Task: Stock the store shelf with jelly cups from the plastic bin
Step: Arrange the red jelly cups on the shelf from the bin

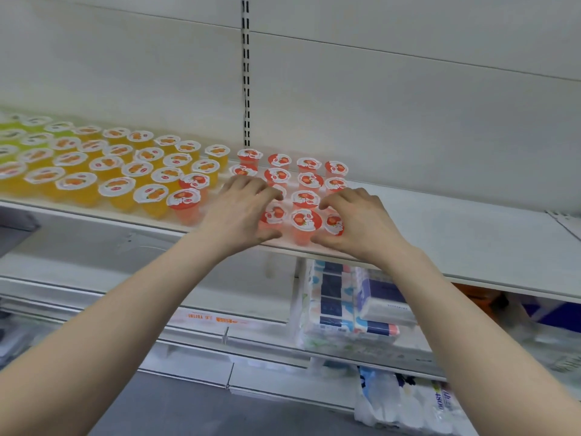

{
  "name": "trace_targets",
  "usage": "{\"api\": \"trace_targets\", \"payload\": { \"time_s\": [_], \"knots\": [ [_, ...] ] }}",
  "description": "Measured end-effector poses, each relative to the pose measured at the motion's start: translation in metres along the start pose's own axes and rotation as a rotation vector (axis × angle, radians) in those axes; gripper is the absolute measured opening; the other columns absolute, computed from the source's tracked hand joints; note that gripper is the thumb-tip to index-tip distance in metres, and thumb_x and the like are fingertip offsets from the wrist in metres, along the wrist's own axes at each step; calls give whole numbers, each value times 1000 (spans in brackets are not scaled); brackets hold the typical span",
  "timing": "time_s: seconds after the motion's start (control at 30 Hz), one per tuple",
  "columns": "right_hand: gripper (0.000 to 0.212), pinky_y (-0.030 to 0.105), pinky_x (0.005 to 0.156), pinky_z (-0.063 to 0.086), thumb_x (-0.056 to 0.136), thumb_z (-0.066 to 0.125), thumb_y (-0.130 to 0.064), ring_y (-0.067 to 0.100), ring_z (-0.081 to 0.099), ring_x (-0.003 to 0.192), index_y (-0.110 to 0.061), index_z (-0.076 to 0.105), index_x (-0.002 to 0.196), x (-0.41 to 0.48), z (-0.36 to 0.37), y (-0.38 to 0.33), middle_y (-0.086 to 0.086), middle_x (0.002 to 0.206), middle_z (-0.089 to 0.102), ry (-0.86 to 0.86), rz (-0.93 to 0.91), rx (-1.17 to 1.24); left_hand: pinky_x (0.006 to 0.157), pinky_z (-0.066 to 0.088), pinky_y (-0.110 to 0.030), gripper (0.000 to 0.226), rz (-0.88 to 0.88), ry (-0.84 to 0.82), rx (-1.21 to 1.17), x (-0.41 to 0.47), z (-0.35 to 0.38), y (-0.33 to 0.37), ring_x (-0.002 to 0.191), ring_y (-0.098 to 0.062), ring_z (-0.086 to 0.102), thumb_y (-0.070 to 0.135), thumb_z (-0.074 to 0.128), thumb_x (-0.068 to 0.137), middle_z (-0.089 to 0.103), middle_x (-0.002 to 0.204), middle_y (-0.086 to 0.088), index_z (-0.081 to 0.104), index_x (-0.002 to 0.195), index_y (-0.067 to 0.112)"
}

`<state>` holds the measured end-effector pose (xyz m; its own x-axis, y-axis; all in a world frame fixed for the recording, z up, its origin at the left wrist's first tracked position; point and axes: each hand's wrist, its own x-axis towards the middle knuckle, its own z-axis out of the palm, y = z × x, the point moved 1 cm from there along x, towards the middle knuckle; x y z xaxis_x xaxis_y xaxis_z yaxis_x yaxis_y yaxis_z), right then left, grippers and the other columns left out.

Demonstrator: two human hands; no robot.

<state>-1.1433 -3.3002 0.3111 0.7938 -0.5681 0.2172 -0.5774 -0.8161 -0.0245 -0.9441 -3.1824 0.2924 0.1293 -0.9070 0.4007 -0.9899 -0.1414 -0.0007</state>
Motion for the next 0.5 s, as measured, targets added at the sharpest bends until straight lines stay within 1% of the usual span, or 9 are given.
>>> {"api": "trace_targets", "payload": {
  "time_s": [0.07,0.13,0.23,0.3,0.43,0.5],
  "knots": [
    [60,40,103,34,78,61,-67,21,44,125,-34,53,127,6,2,-10,-5,136,54,8,-30,-9,104,36,-43,63,-25,-37,31,-6,-1,-9,118,-28,49,61,73,68,61,121,-1,60,120,27],
    [56,39,103,33,79,61,-63,21,45,125,-34,53,127,12,8,-20,-5,134,55,-10,-40,-21,103,34,-41,58,-30,-52,34,-9,1,-11,117,-27,49,60,73,69,62,117,0,62,117,28],
    [46,38,99,34,82,61,-57,21,46,119,-34,54,121,15,16,-27,-5,126,60,-32,-32,-39,103,34,-42,49,-20,-11,25,-9,7,-10,119,-26,48,54,75,71,64,115,0,66,109,27],
    [42,38,98,36,83,61,-55,20,47,117,-34,55,119,16,18,-27,-6,123,61,-36,-12,-25,104,33,-43,45,-17,12,2,-8,12,-11,120,-27,48,51,75,72,66,112,0,65,107,26],
    [44,38,98,36,81,60,-57,19,46,119,-36,54,119,17,14,-31,-7,125,60,-60,12,-36,101,34,-40,38,-5,35,-49,-7,13,-16,111,-25,51,50,73,73,68,100,0,65,102,25],
    [50,39,100,35,78,60,-61,20,46,121,-36,54,121,17,11,-35,-7,129,57,-58,18,-37,100,33,-38,38,17,33,-42,-6,10,-21,111,-24,50,51,71,73,68,99,1,65,100,26]
  ]
}}
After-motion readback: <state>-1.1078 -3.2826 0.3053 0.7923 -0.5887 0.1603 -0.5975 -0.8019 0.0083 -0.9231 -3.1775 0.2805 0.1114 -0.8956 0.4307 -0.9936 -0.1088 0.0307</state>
